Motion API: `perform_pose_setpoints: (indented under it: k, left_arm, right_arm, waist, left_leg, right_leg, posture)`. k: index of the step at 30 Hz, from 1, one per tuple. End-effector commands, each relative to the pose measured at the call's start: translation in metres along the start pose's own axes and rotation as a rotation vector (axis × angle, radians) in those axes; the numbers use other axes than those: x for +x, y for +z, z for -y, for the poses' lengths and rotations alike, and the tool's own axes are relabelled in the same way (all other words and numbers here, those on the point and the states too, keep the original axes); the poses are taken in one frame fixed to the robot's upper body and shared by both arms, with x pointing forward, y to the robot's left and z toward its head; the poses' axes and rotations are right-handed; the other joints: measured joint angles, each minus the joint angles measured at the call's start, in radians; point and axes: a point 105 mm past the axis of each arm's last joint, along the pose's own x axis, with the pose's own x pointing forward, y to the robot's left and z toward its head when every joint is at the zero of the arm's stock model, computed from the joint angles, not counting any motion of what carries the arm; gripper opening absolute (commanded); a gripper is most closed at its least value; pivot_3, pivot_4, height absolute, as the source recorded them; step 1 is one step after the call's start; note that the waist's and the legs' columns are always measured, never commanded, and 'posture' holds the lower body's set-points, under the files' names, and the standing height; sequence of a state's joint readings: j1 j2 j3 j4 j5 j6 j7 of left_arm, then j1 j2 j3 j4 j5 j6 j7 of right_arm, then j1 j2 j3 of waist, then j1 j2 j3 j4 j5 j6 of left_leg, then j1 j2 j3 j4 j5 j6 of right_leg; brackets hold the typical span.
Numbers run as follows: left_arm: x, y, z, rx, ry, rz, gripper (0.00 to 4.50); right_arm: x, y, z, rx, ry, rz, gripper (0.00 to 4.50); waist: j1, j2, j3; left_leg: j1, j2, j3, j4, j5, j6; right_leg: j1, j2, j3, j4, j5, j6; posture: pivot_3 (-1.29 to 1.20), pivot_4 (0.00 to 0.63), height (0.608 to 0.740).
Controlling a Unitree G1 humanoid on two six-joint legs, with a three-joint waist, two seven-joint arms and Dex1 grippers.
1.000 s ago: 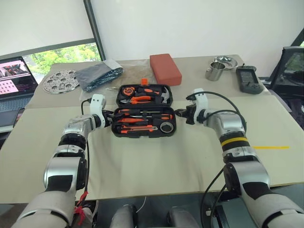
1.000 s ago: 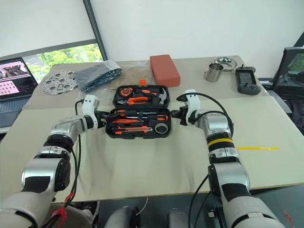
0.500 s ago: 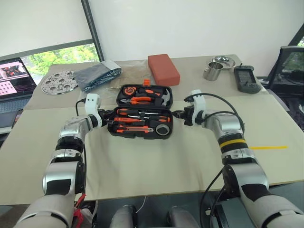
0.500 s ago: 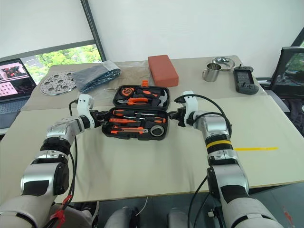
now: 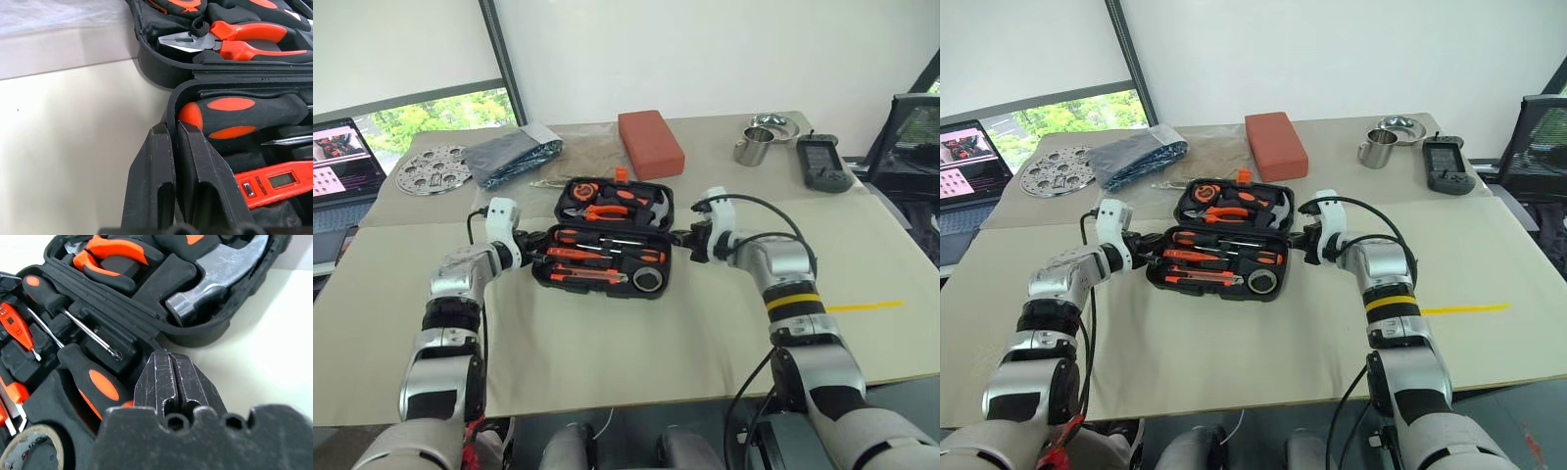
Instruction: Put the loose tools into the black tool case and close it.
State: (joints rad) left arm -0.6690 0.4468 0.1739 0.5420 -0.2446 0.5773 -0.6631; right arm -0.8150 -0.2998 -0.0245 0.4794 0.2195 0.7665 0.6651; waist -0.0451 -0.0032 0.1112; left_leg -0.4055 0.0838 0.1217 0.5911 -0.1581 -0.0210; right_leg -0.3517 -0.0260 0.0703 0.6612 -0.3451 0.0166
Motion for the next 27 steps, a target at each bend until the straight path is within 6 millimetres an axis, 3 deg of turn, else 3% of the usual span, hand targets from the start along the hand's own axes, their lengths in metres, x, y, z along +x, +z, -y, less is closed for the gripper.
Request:
perform_pose_setpoints:
  k: [1, 11, 27]
  left_arm:
    - [-0.009, -0.028, 0.015, -0.044, -0.023, -0.077, 0.03]
    - [-0.045, -0.034, 0.038, -0.083, 0.135, -0.024, 0.03]
    - [-0.061, -0.052, 0.076, -0.179, 0.256, 0.011, 0.03]
  right_arm:
    - [-0.002, -0.011, -0.008, 0.007, 0.008, -0.028, 0.0]
    - [-0.005, -0.016, -0.015, 0.03, 0.008, -0.019, 0.0]
    - [-0.01, -0.008, -0.011, 0.027, -0.013, 0.031, 0.0]
  waist:
    - [0.0, 0.0, 0.0]
    - [0.002, -0.002, -0.002]
    - [0.005, -0.004, -0.002]
  left_leg:
    - [0.0, 0.0, 0.0, 0.0, 0.0, 0.0]
    - [0.0, 0.0, -0.001, -0.001, -0.003, 0.003]
    - [-0.001, 0.0, -0.002, -0.001, -0.004, 0.003]
  right_leg:
    - [0.0, 0.0, 0.0, -0.001, 0.0, 0.0]
    - [0.001, 0.0, 0.002, -0.005, 0.0, 0.0]
    - [0.005, 0.0, 0.003, -0.014, 0.0, 0.0]
  posture:
    - [0.0, 0.15, 0.74]
    - [0.0, 0.15, 0.74]
    - [0.0, 0.15, 0.74]
